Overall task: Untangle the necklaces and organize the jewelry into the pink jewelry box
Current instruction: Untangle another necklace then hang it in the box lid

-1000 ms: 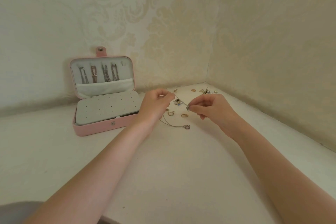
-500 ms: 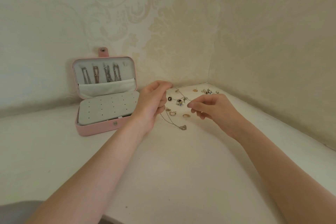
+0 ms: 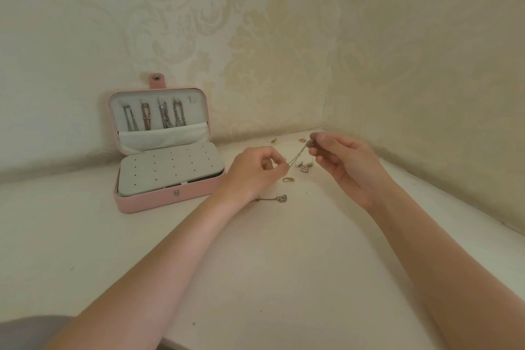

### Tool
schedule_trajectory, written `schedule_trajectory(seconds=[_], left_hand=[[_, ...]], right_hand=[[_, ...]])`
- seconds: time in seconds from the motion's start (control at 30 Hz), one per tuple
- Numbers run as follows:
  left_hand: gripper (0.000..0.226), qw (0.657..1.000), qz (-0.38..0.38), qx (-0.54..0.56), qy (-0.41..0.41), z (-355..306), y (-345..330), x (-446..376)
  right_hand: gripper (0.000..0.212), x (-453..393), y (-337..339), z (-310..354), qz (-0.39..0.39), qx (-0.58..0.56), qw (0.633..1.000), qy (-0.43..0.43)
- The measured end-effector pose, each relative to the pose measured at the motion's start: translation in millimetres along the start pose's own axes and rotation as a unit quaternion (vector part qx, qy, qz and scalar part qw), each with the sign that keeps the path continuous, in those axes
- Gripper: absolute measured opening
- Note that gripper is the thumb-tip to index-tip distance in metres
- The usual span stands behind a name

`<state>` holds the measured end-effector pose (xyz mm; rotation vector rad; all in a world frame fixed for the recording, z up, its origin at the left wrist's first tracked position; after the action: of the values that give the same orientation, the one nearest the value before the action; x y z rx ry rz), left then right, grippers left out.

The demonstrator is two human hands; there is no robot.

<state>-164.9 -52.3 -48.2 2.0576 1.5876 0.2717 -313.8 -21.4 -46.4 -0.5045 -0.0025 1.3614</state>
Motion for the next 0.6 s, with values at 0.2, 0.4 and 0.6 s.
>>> schedule_trajectory(seconds=[0.2, 0.4, 0.6], left_hand=[[0.003, 0.993, -0.005, 0.115, -0.025, -10, 8, 3], [0.002, 0.987, 0.007, 0.162, 0.009, -4, 7, 4], [0.009, 0.986, 0.001, 0.168, 0.025, -1, 12, 4]], right_hand=[[0.01, 1, -12, 0, 0.054, 0.078, 0.995, 0.019], [0.01, 4, -23, -3, 0.083, 0.124, 0.988, 0.026], [0.011, 6, -29, -5, 0.113, 0.138, 0.984, 0.017]])
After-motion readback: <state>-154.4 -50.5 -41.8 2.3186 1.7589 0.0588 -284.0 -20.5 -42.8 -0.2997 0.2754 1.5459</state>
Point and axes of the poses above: each hand's wrist, its own x-axis away from the middle knuckle, its own y-axis out of the back of the hand, z = x × y, the point moved 10 cm from there along -x, towards the middle knuckle, and after that the axes turned 9 degrees about y, right-handed, at the moved point
